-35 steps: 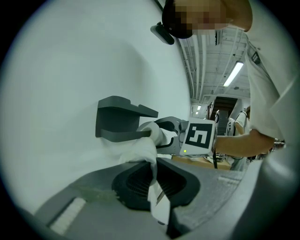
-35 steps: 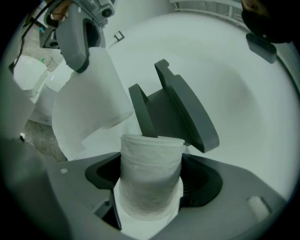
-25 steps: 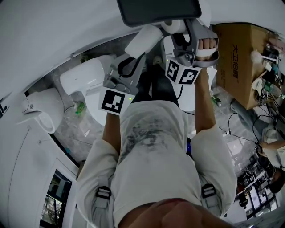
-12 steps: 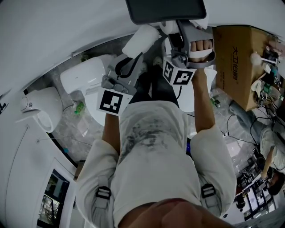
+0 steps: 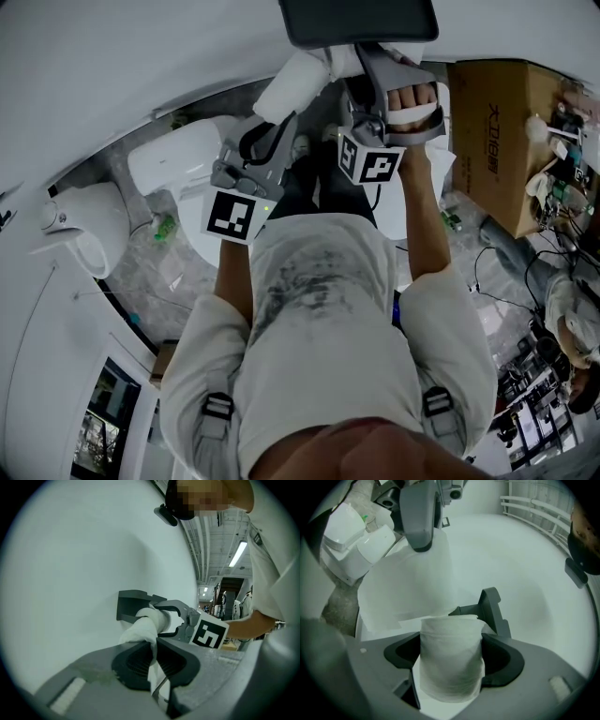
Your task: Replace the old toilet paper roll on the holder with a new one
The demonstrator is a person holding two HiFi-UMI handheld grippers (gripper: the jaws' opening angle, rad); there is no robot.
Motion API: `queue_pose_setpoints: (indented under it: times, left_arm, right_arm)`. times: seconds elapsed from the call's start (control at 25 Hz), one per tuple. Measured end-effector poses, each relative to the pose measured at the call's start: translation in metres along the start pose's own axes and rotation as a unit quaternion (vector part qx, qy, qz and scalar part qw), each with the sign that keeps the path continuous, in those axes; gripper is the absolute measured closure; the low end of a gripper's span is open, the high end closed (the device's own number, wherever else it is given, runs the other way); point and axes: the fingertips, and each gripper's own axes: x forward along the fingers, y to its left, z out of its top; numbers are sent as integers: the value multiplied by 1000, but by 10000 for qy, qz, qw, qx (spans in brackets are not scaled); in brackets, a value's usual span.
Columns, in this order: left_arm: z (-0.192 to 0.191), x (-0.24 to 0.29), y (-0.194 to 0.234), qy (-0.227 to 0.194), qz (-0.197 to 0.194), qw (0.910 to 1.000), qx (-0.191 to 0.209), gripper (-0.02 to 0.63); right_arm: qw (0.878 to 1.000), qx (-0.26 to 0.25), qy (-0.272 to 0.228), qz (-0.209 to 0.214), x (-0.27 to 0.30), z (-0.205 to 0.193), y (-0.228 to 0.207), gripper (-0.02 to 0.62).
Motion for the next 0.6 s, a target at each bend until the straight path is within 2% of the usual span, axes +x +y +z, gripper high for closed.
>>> queue_pose_setpoints:
  times: [0.4, 0.6]
  left_arm:
    - [8, -9, 2, -96, 81, 9999, 45, 584]
    - [13, -12, 3, -142, 112, 9998, 68, 584]
  right_arm:
    - [9996, 175, -137, 195, -11, 13, 3, 175]
    - [9982, 535, -118, 247, -23, 14, 0, 175]
